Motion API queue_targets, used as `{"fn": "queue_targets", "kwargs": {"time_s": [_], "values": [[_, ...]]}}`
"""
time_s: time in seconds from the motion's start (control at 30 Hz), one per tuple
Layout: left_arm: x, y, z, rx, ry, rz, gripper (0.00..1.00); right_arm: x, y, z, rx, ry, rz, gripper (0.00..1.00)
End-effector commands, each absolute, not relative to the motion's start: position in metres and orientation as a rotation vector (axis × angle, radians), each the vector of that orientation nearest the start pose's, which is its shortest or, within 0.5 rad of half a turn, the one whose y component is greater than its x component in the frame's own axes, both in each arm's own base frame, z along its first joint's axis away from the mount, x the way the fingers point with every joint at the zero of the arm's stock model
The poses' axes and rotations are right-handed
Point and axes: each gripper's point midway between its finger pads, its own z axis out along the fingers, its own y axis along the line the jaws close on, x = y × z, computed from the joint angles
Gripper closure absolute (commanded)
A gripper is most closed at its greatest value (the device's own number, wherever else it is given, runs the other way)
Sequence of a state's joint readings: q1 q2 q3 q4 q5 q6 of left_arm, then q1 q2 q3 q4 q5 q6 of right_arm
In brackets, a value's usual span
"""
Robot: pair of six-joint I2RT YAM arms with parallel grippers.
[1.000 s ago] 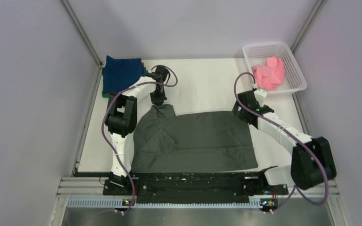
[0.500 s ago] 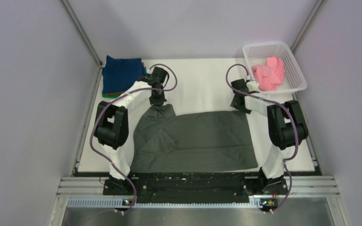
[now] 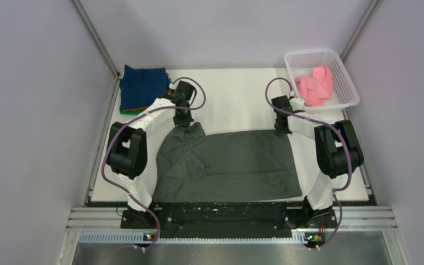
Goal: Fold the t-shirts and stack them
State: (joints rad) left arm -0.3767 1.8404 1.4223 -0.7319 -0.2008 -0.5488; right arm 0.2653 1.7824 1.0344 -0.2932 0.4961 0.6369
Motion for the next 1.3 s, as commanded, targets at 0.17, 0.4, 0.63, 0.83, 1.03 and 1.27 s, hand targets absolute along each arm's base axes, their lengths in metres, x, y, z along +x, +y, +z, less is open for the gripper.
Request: {"fn": "queue_targets", "kwargs": {"time_s": [0.17,0.4,0.63,0.83,1.03,1.27], "values": [[0.370,-0.152,0.114,-0.258,2.576,-0.090,1.00,0.386,0.046,0.063,0.488,2.325,-0.227,1.00],[0.325,-0.148,0.111,-0.274,2.578,-0.080,1.00,0.340,0.058,0.073,0.382,2.326,-0.155,1.00],[0.277,-0.144,0.124,-0.265,2.532,-0.104,1.00,0.299,0.058,0.094,0.360,2.292,-0.073,1.00],[0.238,-0.128,0.119,-0.306,2.548,-0.124,1.00,0.271,0.050,0.096,0.382,2.306,-0.066,1.00],[0.218,-0.122,0.129,-0.335,2.521,-0.186,1.00,0.265,0.054,0.098,0.397,2.310,-0.018,1.00],[0.216,-0.124,0.144,-0.358,2.476,-0.257,1.00,0.276,0.054,0.119,0.407,2.278,-0.030,1.00]]}}
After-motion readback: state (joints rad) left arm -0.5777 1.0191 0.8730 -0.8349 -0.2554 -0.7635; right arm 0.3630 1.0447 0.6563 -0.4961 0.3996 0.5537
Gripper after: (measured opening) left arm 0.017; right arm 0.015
